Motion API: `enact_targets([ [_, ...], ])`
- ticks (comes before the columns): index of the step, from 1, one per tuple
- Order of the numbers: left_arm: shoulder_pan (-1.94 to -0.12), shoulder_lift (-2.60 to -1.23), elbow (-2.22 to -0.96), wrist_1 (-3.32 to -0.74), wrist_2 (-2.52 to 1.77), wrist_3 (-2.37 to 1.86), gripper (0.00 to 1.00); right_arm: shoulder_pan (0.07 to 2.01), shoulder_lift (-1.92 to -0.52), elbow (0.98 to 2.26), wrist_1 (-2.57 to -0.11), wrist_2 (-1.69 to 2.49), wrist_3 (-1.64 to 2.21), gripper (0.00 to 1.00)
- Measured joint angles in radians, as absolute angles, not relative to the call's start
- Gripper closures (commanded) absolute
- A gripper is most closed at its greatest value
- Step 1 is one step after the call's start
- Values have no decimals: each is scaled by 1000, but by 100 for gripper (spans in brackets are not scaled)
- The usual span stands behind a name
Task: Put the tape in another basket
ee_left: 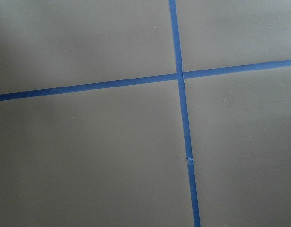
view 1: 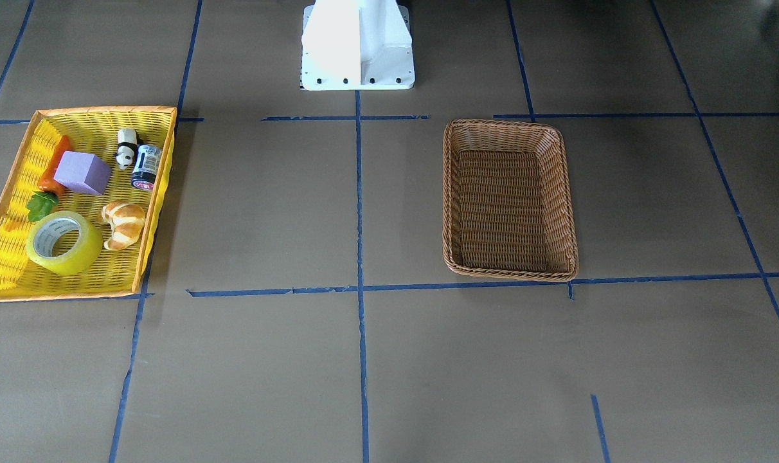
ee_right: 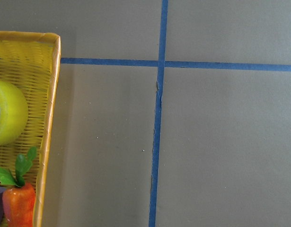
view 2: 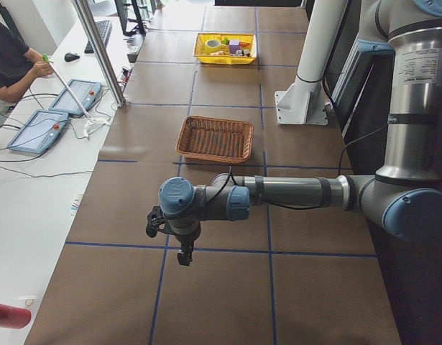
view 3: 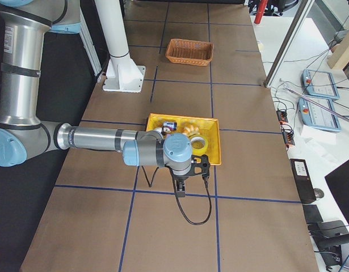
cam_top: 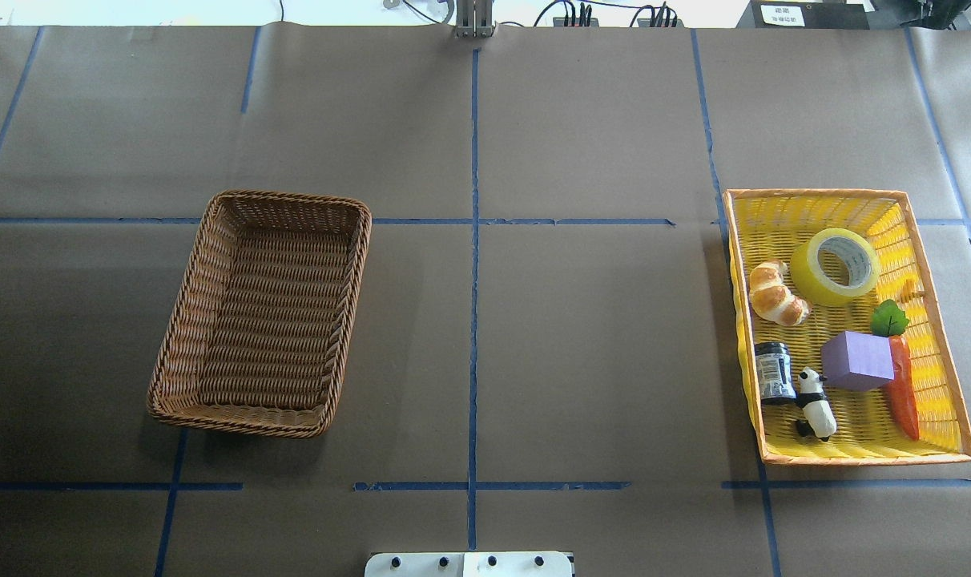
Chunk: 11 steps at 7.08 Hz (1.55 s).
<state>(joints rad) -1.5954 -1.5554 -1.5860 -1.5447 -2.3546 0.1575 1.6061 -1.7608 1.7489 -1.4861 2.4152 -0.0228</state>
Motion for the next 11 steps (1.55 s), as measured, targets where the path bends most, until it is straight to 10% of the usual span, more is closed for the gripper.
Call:
enact_targets([
  [11,-1595,-1560,-1591,-1546,-2356,158,0,1291,-1572,1868,-1436,2355,533,0],
])
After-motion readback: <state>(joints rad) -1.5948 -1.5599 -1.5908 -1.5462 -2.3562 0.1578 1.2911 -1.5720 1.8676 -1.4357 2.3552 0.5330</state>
